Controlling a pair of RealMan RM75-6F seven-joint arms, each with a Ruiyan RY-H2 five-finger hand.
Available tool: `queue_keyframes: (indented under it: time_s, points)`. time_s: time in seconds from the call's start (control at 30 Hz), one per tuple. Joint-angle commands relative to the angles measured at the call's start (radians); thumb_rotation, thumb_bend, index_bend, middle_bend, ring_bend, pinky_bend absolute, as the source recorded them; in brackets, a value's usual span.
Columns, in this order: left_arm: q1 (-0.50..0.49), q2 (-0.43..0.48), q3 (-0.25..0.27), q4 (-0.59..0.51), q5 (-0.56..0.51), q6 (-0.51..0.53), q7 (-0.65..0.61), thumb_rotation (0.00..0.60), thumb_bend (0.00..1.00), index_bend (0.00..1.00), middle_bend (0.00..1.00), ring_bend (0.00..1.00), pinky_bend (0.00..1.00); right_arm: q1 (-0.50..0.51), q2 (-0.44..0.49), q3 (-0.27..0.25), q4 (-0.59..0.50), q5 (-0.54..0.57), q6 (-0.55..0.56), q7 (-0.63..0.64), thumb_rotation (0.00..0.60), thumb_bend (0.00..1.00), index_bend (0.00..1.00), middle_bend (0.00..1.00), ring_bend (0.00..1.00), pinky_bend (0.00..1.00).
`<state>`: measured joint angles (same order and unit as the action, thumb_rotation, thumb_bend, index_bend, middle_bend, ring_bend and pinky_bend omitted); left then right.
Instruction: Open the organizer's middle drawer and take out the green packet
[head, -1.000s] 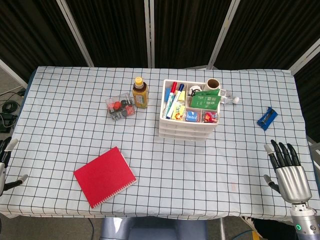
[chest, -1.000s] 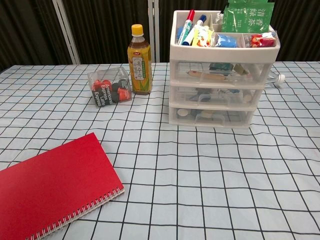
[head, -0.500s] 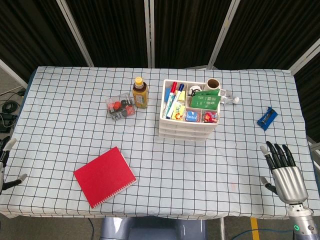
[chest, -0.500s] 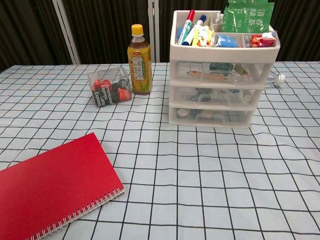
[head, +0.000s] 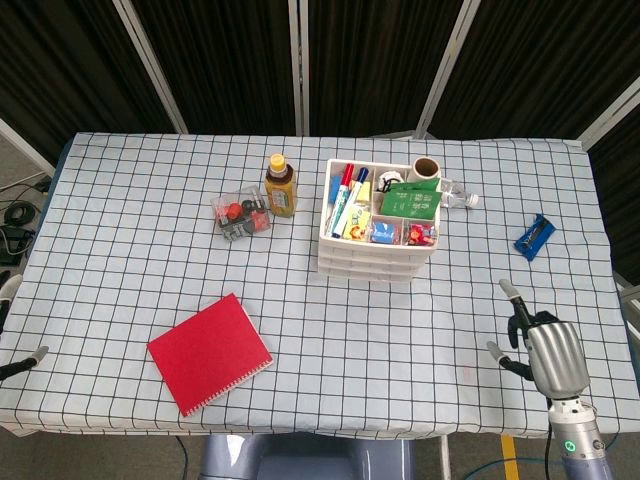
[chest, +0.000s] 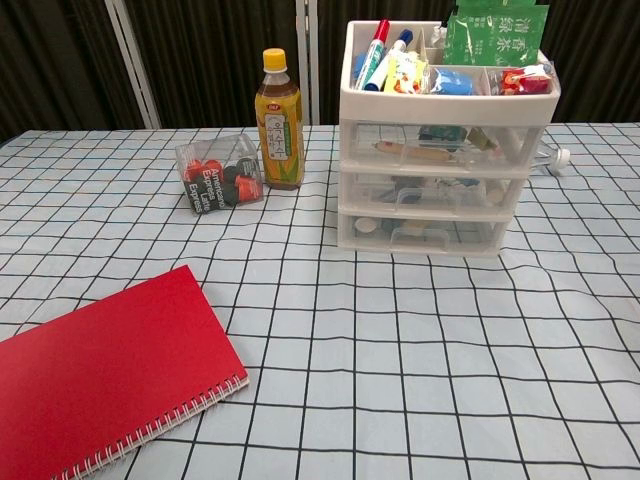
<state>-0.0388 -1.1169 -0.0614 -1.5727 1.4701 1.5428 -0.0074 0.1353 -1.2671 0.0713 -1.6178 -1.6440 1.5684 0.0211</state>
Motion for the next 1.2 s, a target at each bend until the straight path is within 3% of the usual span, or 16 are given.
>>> queue_keyframes:
  time_s: [0.03, 0.37, 0.67, 1.2]
  points:
    - [0.001, 0.001, 0.000, -0.001, 0.001, 0.002, -0.002, 0.600, 0.06, 0.00, 0.00, 0.00, 0.00, 0.024, 0.013, 0.003, -0.085, 0.026, -0.055, 0.043, 0.600, 0.24, 0.13, 0.91, 0.91, 0.75]
    - [0.004, 0.006, 0.000, -0.004, 0.009, 0.011, -0.009, 0.600, 0.06, 0.00, 0.00, 0.00, 0.00, 0.083, 0.022, -0.004, -0.271, 0.158, -0.249, 0.216, 0.600, 0.45, 0.13, 0.93, 0.93, 0.77]
    - [0.009, 0.010, -0.002, -0.006, 0.015, 0.024, -0.019, 0.600, 0.06, 0.00, 0.00, 0.00, 0.00, 0.148, -0.061, 0.032, -0.299, 0.288, -0.380, 0.280, 0.600, 0.47, 0.12, 0.93, 0.93, 0.77]
    - [0.012, 0.021, -0.003, -0.008, 0.017, 0.028, -0.049, 0.600, 0.06, 0.00, 0.00, 0.00, 0.00, 0.206, -0.265, 0.115, -0.214, 0.436, -0.404, 0.260, 0.600, 0.46, 0.12, 0.93, 0.93, 0.77]
